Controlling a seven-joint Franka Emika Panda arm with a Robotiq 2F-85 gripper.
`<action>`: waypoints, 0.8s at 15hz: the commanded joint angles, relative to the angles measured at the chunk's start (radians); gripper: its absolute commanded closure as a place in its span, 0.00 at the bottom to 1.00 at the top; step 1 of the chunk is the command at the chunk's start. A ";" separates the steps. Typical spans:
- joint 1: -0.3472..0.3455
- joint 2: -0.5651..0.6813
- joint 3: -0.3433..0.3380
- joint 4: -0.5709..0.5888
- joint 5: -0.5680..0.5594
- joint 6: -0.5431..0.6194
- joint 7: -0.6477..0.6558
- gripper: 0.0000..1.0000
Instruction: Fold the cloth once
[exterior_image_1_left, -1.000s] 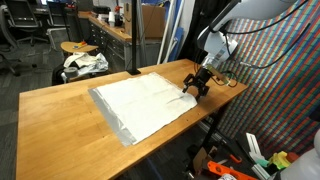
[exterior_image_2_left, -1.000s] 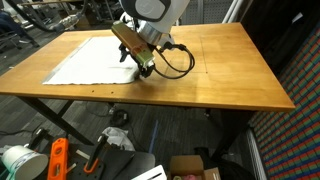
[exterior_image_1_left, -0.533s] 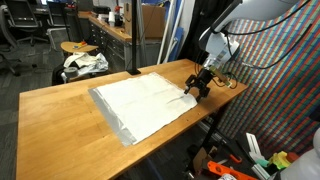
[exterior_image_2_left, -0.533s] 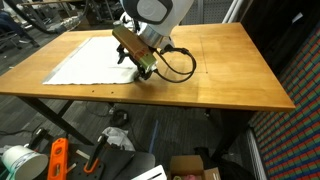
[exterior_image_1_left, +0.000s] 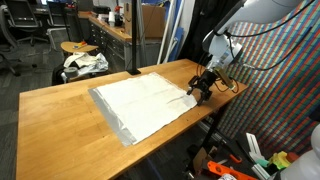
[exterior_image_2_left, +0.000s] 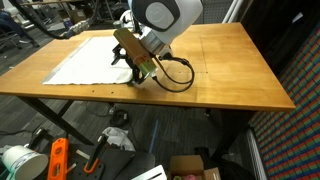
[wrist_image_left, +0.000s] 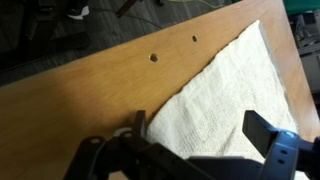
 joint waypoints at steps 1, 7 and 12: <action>-0.031 0.044 -0.010 0.049 0.106 -0.095 -0.010 0.00; -0.026 0.076 -0.026 0.057 0.246 -0.061 -0.021 0.00; -0.015 0.094 -0.046 0.108 0.178 -0.117 0.008 0.00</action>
